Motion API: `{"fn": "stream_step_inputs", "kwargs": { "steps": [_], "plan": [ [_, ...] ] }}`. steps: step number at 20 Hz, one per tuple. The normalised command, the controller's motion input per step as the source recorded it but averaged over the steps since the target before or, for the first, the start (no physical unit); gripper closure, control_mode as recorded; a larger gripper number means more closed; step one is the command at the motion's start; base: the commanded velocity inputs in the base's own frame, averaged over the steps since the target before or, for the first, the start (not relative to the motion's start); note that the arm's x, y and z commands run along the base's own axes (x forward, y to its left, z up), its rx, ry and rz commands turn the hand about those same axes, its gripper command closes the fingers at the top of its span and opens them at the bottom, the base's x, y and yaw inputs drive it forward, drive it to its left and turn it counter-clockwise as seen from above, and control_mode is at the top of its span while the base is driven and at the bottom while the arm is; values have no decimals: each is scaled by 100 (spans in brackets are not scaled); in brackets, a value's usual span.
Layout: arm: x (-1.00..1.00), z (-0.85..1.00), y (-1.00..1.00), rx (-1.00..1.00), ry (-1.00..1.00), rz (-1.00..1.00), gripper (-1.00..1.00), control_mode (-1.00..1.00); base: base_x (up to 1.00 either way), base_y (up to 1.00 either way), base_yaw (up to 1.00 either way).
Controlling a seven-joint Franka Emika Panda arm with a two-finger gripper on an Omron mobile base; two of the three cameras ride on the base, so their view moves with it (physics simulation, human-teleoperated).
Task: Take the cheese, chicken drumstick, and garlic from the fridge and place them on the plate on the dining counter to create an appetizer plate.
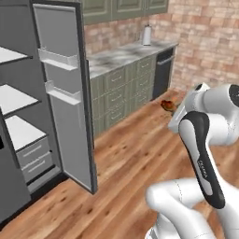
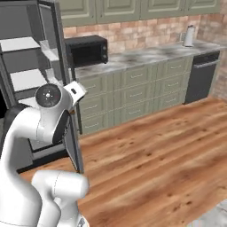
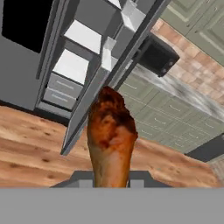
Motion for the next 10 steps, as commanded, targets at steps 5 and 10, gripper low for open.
{"fn": "stream_step_inputs", "kwargs": {
  "steps": [5, 10],
  "plan": [
    [0, 0, 0, 0, 0, 0, 100, 100, 46, -20, -60],
    [0, 0, 0, 0, 0, 0, 100, 100, 94, 3, -62]
  ]
}}
